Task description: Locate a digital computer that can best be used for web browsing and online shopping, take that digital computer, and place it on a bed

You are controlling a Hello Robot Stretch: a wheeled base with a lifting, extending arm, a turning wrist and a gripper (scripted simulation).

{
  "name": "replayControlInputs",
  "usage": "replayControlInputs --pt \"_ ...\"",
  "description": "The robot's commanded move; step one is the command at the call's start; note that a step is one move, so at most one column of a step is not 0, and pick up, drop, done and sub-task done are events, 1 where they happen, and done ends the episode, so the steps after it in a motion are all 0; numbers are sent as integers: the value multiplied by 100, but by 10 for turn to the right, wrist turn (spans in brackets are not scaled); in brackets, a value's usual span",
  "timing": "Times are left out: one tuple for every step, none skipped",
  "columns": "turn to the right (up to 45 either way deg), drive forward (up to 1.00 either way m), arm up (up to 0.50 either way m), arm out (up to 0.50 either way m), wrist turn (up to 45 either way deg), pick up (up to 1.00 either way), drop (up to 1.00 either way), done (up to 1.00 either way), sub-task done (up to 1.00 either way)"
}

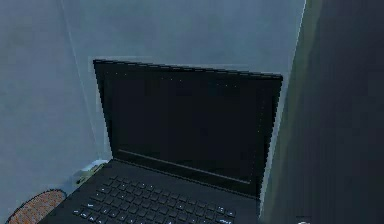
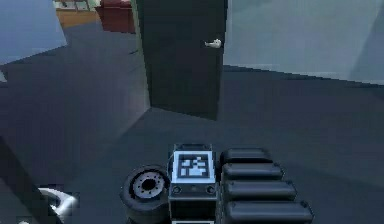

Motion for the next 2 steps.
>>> replayControlInputs --pt "-450 0 0 0 0 0 0 0 0" --pt "-450 0 0 0 0 0 0 0 0"
